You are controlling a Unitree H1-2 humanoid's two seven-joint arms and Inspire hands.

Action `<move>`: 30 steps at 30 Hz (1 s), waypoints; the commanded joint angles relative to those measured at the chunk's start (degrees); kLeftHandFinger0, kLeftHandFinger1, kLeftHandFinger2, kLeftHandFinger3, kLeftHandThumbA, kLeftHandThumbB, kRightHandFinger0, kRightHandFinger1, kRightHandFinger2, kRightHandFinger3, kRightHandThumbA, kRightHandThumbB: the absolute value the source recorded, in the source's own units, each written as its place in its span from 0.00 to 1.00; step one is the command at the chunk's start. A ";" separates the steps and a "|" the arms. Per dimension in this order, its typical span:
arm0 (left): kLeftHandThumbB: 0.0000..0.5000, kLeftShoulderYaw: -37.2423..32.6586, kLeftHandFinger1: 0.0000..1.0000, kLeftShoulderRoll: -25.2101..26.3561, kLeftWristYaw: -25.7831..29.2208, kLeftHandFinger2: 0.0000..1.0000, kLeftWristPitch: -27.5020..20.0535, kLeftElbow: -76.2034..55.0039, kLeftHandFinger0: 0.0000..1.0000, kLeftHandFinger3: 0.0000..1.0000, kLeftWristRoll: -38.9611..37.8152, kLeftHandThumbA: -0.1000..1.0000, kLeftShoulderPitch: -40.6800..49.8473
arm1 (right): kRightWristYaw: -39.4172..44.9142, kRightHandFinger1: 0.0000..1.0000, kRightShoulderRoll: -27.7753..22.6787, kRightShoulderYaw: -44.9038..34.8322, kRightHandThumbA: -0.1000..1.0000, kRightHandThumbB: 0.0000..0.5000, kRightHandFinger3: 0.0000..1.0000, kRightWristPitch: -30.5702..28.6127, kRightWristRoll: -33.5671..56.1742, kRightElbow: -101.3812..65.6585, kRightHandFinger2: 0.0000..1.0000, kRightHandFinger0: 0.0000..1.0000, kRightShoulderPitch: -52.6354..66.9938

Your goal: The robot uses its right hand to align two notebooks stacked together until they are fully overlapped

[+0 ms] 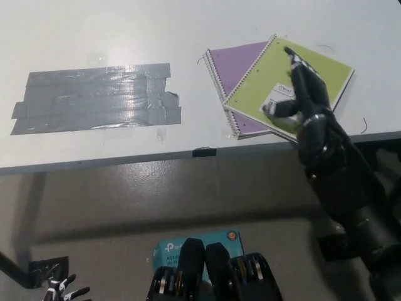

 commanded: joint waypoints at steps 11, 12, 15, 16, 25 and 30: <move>0.98 -1.08 0.80 1.80 -2.95 0.83 -3.82 -1.11 0.82 1.00 0.50 1.00 0.02 | 1.39 1.00 -0.81 2.88 0.98 0.30 1.00 3.05 -2.72 -1.27 1.00 1.00 0.66; 0.94 -1.07 0.80 1.68 -2.86 0.84 -3.59 -1.16 0.82 1.00 0.46 1.00 -0.14 | 1.40 1.00 -0.59 3.44 0.99 0.30 1.00 3.00 -3.17 -1.10 1.00 1.00 0.59; 0.93 -1.04 0.81 1.65 -2.82 0.86 -3.67 -1.25 0.80 1.00 0.48 1.00 -0.29 | 1.23 1.00 0.36 4.18 1.00 0.30 1.00 2.81 -3.33 -0.76 1.00 1.00 0.58; 0.97 -1.00 0.80 1.62 -2.92 0.87 -3.99 -1.16 0.79 1.00 0.35 1.00 -0.33 | 1.00 1.00 0.60 4.51 1.00 0.31 1.00 2.49 -3.53 -0.65 1.00 1.00 0.66; 1.00 -0.26 0.79 0.86 -3.08 0.88 -5.53 -1.15 0.75 1.00 -1.00 1.00 -0.04 | 2.90 1.00 -1.05 8.91 1.00 0.42 1.00 3.25 -6.12 0.67 1.00 1.00 1.87; 1.00 0.01 0.81 0.67 -3.20 0.90 -5.20 -1.17 0.78 1.00 -1.85 1.00 -0.29 | 5.00 1.00 -3.34 11.65 1.00 0.47 1.00 6.55 -8.14 1.09 1.00 1.00 3.06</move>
